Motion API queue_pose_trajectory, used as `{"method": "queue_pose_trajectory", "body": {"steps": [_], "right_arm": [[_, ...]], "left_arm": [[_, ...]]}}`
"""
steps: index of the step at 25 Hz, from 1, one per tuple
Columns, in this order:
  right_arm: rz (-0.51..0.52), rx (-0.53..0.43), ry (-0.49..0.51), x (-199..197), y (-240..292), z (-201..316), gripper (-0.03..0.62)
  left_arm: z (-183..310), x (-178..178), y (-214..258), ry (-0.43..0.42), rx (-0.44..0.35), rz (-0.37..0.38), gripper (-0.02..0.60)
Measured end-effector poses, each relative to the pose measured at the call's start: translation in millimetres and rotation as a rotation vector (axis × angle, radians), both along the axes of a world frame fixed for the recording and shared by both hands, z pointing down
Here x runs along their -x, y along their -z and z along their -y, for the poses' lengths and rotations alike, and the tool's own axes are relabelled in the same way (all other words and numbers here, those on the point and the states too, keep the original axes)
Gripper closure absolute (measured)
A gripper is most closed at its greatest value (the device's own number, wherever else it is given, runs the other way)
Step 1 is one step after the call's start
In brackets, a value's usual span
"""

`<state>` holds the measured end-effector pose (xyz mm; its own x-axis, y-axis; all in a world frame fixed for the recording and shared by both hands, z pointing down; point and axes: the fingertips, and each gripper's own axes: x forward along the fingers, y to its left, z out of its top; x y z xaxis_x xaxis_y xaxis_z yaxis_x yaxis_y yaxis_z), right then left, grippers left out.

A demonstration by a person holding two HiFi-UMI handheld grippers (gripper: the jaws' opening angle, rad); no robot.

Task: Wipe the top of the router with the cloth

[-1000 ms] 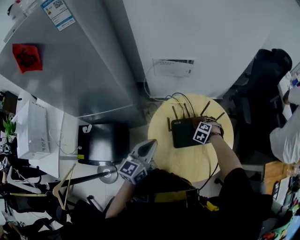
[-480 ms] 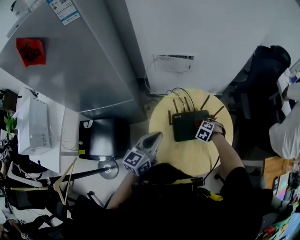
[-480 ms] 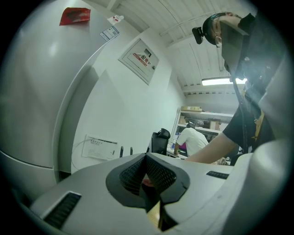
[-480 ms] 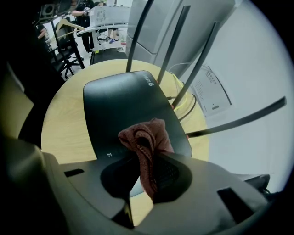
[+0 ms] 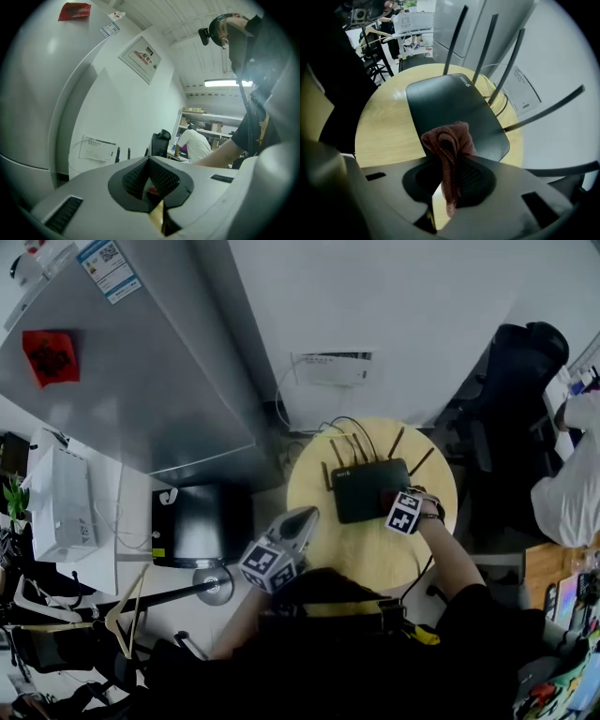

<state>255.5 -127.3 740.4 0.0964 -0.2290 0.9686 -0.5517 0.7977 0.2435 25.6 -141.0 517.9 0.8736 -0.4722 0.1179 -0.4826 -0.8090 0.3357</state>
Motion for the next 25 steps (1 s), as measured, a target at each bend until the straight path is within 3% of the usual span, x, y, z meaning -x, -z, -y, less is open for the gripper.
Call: {"method": "queue_pose_trajectory", "body": {"steps": [12,20,22,25], "right_arm": [[0.055,-0.017,0.080,12.0,-0.5,-35.9,0.534],[0.024,0.075,0.265,17.4,-0.8,-62.2,0.534],[0.059,0.100,0.287,23.3,-0.9,-70.5,0.534],[0.155,0.057,0.230,32.7,7.8,-76.3,0.534]], "left_arm": [[-24.6,-25.8,-2.4,-0.010,-0.012,0.006,0.588],[-53.0,-24.7,-5.0,0.049,-0.010,0.017,0.588],[-63.0,-20.1,-6.7,0.051,-0.009,0.026,0.588],[-73.6,-12.0,-7.2,0.053,-0.023,0.022,0.588]]}}
